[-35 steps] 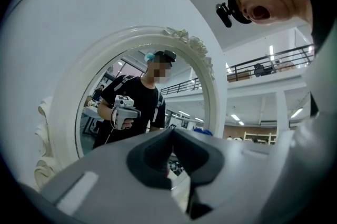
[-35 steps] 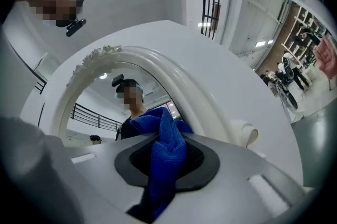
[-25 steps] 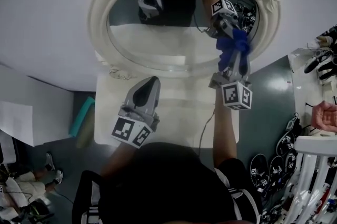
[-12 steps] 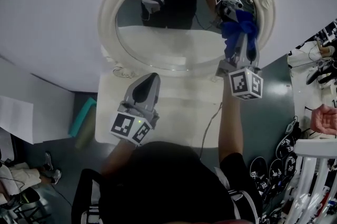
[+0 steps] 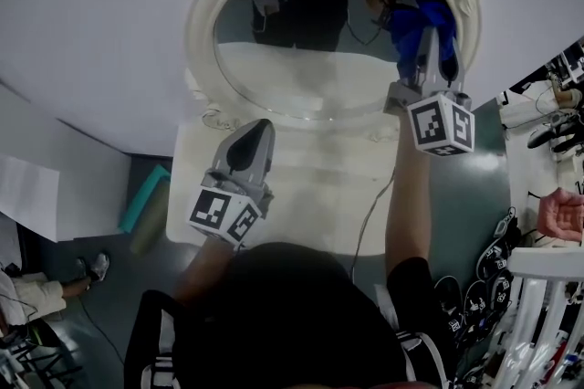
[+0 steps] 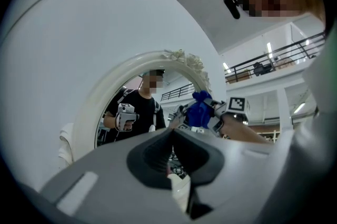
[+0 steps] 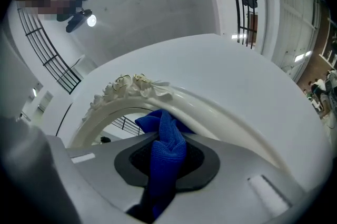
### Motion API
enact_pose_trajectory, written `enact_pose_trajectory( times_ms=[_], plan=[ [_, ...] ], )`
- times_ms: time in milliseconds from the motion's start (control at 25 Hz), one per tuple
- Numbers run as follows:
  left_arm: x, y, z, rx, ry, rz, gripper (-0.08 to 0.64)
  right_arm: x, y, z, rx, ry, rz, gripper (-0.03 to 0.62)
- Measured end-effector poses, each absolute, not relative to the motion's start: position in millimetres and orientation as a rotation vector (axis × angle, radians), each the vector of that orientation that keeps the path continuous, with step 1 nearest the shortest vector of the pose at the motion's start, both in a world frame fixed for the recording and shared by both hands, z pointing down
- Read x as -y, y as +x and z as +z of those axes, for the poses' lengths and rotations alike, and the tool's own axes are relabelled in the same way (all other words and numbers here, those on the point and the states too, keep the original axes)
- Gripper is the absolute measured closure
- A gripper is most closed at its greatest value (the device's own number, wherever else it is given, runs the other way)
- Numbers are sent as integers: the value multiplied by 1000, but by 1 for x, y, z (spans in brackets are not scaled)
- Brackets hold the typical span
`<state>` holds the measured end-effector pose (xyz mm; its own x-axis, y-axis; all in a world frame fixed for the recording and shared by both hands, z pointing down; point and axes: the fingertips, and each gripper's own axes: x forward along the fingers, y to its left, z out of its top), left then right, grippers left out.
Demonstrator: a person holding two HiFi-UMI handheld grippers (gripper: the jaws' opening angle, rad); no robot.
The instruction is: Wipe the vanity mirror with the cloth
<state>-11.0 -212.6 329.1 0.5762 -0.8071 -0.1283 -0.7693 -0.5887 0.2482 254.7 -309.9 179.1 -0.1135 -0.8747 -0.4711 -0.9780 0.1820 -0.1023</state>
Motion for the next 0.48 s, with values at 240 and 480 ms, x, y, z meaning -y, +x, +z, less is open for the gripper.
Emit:
enact_pose_trajectory(
  times_ms=[240,480],
  plan=[
    [213,-23,328,1364,2624,-345,549,314,227,152,-2125,-1689,389,540],
    [208,-39,326,1386,2616,-352,549,316,180,124,-2206,-1634,476,540]
  ],
)
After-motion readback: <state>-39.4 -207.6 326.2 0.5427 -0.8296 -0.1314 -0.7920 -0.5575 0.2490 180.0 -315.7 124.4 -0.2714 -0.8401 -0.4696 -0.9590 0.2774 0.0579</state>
